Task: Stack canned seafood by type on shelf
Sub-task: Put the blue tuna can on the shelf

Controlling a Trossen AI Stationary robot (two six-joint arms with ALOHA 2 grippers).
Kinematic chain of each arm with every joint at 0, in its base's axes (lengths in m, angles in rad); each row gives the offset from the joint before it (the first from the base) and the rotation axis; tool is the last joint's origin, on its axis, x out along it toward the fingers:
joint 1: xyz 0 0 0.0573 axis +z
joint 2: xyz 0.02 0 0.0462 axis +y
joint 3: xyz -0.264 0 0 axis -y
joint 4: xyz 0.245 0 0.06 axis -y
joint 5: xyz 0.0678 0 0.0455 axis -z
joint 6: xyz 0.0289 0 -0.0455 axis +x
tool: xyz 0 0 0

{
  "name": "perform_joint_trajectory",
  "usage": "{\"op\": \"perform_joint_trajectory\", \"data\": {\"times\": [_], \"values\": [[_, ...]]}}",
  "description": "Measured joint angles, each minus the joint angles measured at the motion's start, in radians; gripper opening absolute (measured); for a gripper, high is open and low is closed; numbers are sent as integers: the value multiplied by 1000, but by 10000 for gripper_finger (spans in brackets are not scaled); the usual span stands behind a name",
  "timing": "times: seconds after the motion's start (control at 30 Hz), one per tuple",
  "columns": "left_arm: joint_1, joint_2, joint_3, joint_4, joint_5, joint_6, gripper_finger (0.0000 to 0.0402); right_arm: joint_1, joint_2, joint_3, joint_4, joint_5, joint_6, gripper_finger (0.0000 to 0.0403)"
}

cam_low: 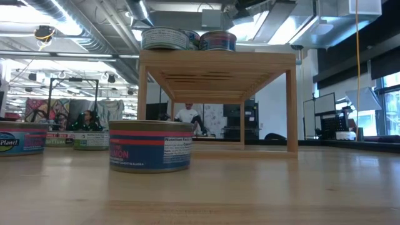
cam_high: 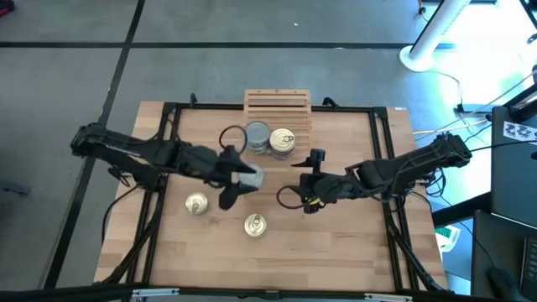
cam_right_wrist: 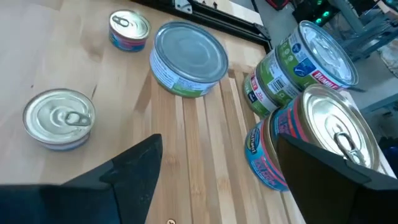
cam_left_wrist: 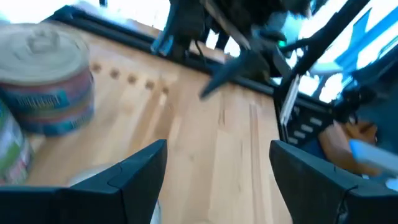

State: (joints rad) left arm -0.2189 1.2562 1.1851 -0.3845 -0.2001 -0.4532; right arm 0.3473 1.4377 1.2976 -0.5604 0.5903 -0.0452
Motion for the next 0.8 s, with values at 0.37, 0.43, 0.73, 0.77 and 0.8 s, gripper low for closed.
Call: {"op": "perform_joint_trajectory", "data": {"times": [0.37, 0.43, 0.73, 0.77, 0.8], "values": [[-170, -7, 0, -265, -38, -164, 280, 85, -14, 0, -27, 8, 75, 312], [-195, -6, 0, -305, -39, -182, 280, 107, -14, 0, -27, 8, 92, 312], [-272, 77, 0, -337, -112, -155, 280, 181, -14, 0, -26, -21, 164, 312], [-274, 89, 0, -338, -119, -150, 280, 188, -14, 0, -26, -31, 174, 312], [-278, 105, 0, -338, -131, -145, 280, 195, -14, 0, -26, -35, 184, 312]]}}
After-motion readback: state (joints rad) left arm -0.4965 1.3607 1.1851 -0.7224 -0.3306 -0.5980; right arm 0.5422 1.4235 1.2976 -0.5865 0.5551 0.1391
